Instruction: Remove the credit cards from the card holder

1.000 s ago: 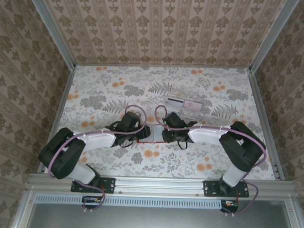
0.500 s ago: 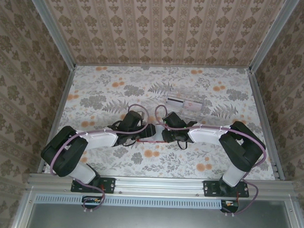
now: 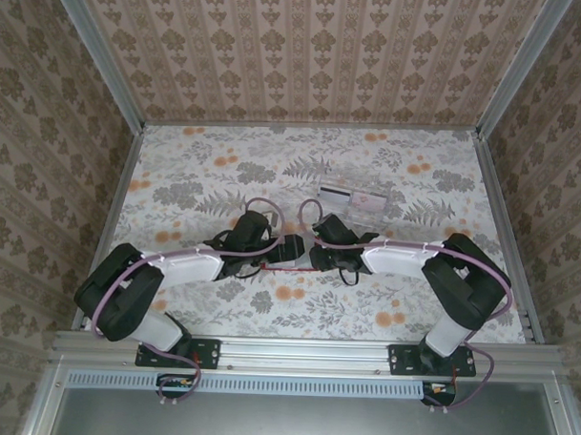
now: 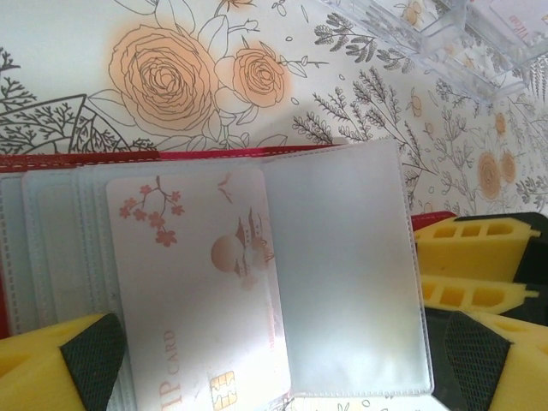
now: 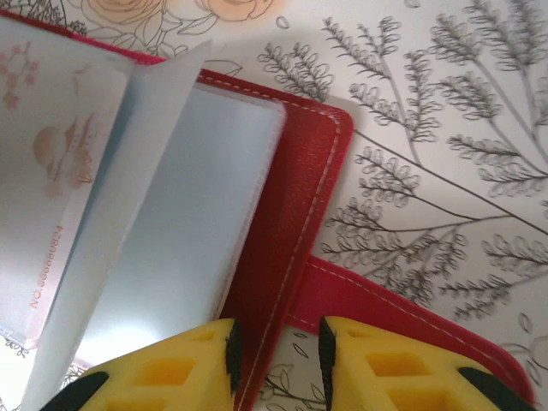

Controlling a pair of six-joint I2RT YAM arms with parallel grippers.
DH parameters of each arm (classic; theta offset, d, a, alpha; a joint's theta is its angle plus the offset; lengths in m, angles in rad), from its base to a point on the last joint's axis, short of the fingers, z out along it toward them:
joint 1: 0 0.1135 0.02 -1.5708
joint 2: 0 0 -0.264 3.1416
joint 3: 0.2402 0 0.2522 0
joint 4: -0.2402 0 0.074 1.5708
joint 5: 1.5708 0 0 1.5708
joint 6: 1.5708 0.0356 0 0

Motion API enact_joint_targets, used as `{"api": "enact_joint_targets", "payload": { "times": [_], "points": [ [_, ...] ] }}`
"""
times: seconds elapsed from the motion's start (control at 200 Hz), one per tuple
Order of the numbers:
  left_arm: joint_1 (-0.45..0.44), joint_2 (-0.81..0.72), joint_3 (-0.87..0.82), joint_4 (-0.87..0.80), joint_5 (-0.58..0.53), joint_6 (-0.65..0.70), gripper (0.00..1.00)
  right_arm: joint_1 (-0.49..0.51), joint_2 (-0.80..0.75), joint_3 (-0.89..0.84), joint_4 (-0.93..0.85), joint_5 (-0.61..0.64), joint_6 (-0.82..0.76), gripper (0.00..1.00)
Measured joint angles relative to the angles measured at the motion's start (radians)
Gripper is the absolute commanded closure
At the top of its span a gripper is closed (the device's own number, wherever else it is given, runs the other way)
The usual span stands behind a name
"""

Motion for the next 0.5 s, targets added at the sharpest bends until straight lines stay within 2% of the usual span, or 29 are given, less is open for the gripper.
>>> {"api": "enact_joint_targets", "payload": {
  "times": [0.22, 0.34, 0.42, 0.5],
  "points": [
    [0.043, -0.101, -0.013, -0.041, 0.008, 0.007, 0.03, -0.003, -0.137, -0.03, 0.012, 0.053, 0.026, 0.66],
    [0.082, -0.111, -0.023, -0.043, 0.014, 0.019, 0.21, -0.004, -0.165, -0.029, 0.053, 0.029, 0.036, 0.68],
    [0.093, -0.104, -0.029, -0.05, 0.019, 0.027, 0.41, -0.005, -0.152, -0.02, 0.063, -0.012, 0.045, 0.71],
    [0.1, -0.088, -0.031, -0.053, 0.023, 0.041, 0.55, -0.005, -0.118, 0.001, 0.083, -0.056, 0.064, 0.71]
  ]
}}
